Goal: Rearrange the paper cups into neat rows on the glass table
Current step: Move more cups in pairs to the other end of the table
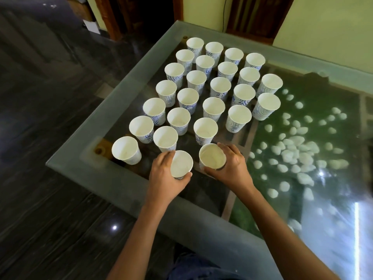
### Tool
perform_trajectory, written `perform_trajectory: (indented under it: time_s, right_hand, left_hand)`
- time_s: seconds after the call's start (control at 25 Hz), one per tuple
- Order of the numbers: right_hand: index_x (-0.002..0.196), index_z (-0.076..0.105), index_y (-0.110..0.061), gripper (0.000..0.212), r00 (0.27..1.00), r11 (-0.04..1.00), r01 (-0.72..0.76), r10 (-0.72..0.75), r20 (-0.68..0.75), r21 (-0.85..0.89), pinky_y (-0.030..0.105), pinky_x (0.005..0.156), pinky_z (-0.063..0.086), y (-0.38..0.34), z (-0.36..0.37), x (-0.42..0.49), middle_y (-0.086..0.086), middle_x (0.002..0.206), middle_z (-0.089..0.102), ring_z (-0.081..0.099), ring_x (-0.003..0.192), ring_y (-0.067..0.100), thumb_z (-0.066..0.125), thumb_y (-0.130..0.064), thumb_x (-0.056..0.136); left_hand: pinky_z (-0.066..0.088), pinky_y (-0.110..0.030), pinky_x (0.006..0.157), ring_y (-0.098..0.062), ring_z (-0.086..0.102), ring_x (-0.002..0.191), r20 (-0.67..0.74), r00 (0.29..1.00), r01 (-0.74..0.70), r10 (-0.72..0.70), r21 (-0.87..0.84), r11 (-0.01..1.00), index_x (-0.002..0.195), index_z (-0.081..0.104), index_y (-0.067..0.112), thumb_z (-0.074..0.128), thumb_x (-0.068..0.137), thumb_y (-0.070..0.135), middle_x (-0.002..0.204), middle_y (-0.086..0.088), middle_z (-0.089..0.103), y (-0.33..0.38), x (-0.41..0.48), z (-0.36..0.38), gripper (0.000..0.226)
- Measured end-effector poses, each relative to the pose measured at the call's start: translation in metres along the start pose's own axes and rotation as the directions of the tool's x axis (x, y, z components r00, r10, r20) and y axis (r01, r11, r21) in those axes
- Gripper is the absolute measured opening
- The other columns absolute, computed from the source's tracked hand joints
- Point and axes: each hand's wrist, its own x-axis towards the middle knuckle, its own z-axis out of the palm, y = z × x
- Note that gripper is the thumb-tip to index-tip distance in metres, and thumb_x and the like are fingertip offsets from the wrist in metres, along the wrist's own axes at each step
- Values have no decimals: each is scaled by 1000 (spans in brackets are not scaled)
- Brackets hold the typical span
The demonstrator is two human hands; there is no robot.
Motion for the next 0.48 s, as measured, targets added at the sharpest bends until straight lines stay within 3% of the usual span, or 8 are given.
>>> perform_trajectory:
  time_s: [0.12, 0.32, 0.48]
  right_hand:
    - [123, 54, -3, 80, 999, 999, -35, 34, -29, -17, 24, 92, 40, 23, -27, -13, 12, 123, 55, 54, 110, 24, 85, -36, 57]
    - [121, 56, -3, 79, 984, 992, -127, 126, -127, 5, 19, 85, 36, 74, -89, -50, 13, 117, 57, 57, 104, 27, 88, -29, 54]
    - [123, 55, -5, 81, 951, 972, -232, 234, -203, 32, 21, 88, 40, 131, -156, -96, 8, 118, 55, 56, 105, 22, 88, -34, 55]
  left_hand:
    - [44, -32, 92, -25, 51, 114, 44, 997, -63, 63, 0, 998, 123, 53, 6, 82, 61, 32, 124, -11, 55, 32, -5, 17, 73]
    - [43, -35, 93, -29, 54, 108, 129, 972, -191, 196, -44, 981, 119, 56, 2, 83, 60, 26, 118, -14, 56, 105, -21, 68, 70]
    - [39, -29, 95, -27, 51, 112, 221, 937, -259, 272, -85, 962, 121, 55, 4, 82, 61, 28, 123, -12, 54, 177, -48, 120, 70]
